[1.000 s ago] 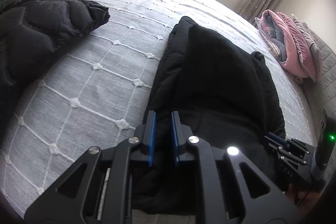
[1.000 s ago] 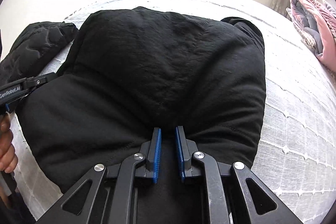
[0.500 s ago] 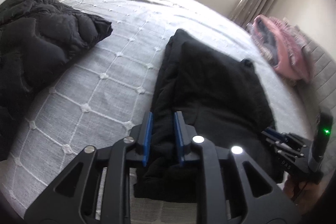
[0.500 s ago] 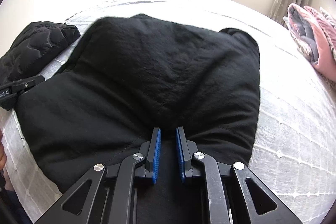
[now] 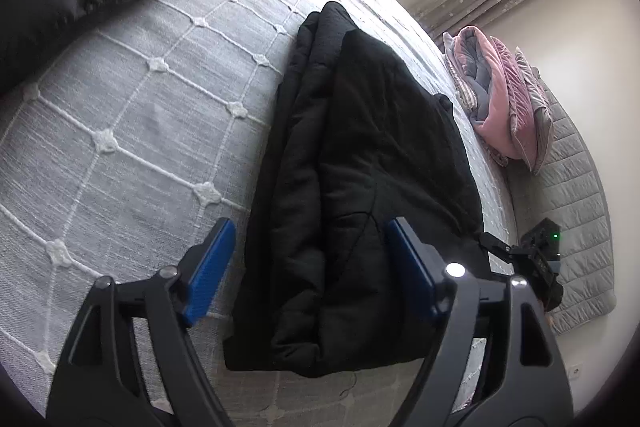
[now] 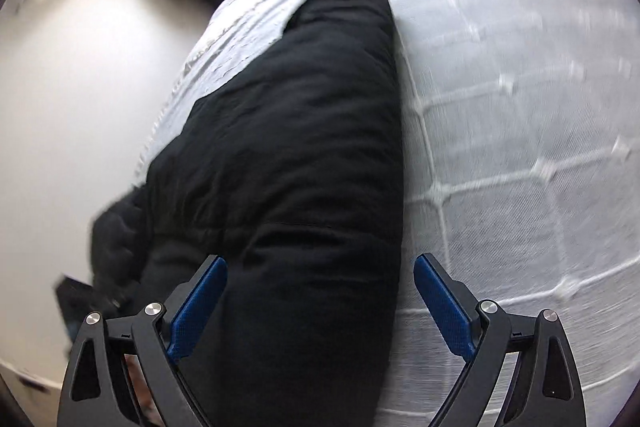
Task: Fold large clothes
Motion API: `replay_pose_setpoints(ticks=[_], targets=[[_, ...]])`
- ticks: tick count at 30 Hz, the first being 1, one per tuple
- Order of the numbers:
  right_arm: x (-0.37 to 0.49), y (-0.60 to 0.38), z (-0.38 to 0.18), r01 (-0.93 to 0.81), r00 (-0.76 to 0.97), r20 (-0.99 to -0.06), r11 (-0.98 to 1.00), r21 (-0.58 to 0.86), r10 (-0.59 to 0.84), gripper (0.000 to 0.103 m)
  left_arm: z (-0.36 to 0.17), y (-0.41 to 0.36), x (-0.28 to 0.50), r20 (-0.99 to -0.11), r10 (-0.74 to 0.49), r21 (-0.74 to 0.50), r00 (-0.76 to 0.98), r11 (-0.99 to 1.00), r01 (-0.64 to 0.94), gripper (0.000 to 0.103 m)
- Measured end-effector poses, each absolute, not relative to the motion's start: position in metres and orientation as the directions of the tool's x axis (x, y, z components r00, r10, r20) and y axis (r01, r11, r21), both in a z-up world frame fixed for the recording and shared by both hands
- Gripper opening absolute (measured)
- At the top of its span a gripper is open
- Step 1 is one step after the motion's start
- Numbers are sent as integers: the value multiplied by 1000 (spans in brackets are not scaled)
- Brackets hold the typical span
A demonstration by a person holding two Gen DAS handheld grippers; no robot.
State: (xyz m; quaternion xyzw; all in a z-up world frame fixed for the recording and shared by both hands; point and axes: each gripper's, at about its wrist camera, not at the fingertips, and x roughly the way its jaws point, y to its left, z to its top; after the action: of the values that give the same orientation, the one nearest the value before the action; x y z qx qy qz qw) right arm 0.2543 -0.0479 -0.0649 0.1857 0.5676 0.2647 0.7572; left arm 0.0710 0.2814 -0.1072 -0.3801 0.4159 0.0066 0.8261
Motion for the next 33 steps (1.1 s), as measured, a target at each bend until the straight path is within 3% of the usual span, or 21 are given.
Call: replay_pose_setpoints(ticks=[6, 10, 15, 20, 22, 24, 26, 28, 33], targets=[[256, -45, -90, -132, 154, -723, 739, 661, 674, 96, -107, 290, 69, -622, -391, -717, 679, 632, -293, 80], [254, -44, -89, -143, 156, -720, 736, 661, 677, 96, -113, 279, 78, -662, -395, -676, 637, 682, -280, 81], [255, -46, -94, -135, 147, -709, 724, 676, 689, 96, -130, 279, 86, -714, -408, -649, 569, 690, -320, 95], [257, -44, -95, -154, 150, -718, 734, 662, 680, 95, -127, 264, 92, -740, -382, -605, 553, 738, -300, 96], [258, -39, -93, -170, 158, -723, 740, 651, 673, 91, -125, 256, 97, -731, -394, -611, 556, 742, -277, 77], [256, -36, -88, -193, 177, -740, 760, 620, 649, 81, -120, 250, 97, -742, -363, -591, 564, 752, -294, 65], [250, -33, -76, -233, 213, -758, 785, 573, 617, 66, -114, 245, 97, -755, -322, -555, 571, 777, -297, 58], [245, -26, -65, -277, 244, -768, 802, 530, 592, 59, -106, 237, 95, -761, -271, -525, 590, 791, -314, 52], [234, -20, -32, -360, 344, -771, 833, 419, 536, 50, -79, 211, 94, -733, -219, -514, 644, 798, -315, 43]])
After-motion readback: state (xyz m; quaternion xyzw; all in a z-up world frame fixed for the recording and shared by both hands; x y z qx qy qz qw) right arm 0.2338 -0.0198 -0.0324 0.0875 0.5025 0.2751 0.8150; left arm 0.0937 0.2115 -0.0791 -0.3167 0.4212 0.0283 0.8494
